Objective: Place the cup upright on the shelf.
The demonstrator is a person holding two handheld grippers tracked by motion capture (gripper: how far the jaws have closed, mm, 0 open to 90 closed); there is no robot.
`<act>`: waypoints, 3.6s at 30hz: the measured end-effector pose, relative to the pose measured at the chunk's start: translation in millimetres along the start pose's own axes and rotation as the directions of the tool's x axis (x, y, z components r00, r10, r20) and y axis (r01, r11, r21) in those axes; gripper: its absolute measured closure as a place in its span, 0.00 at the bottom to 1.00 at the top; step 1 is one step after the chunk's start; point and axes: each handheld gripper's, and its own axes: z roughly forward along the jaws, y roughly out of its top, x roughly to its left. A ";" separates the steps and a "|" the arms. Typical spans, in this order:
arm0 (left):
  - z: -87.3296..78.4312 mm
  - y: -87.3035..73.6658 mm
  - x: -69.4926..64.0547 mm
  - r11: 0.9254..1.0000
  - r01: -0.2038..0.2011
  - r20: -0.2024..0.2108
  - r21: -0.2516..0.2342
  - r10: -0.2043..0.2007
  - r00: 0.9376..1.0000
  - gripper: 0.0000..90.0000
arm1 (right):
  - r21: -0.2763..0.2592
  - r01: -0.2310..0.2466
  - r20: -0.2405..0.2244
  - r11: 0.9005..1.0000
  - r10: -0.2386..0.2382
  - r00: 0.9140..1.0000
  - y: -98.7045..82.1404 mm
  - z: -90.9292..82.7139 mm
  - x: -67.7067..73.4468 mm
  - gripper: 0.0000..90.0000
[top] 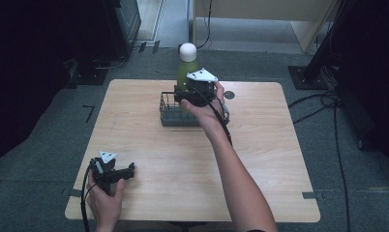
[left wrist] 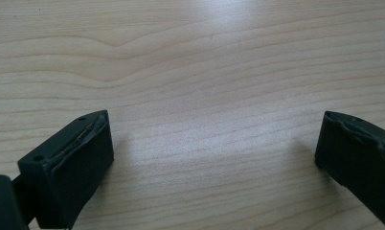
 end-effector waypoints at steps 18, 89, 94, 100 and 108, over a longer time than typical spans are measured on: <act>-0.1 0.0 0.1 1.000 -0.001 0.001 0.001 0.001 1.000 0.00 | 0.077 0.000 0.074 0.997 -0.005 0.997 -28.7 49.6 -10.1 0.22; 0.6 0.8 -1.7 1.000 -0.009 0.007 0.002 0.009 1.000 0.00 | 0.066 -0.065 0.016 0.996 0.064 0.998 -100.5 -62.2 -46.6 0.15; 0.7 0.7 -1.7 1.000 -0.008 0.007 0.001 0.008 1.000 0.00 | 0.064 -0.071 0.031 0.995 0.069 0.997 -108.3 -75.1 -53.1 0.15; 0.7 0.7 -1.7 1.000 -0.009 0.007 0.001 0.009 1.000 0.00 | 0.072 -0.081 0.056 0.994 0.077 0.995 -119.5 -89.4 -61.4 0.15; 0.6 0.7 -1.6 1.000 -0.009 0.007 0.002 0.009 1.000 0.00 | 0.080 -0.092 0.088 0.993 0.085 0.992 -137.0 -106.8 -72.8 0.15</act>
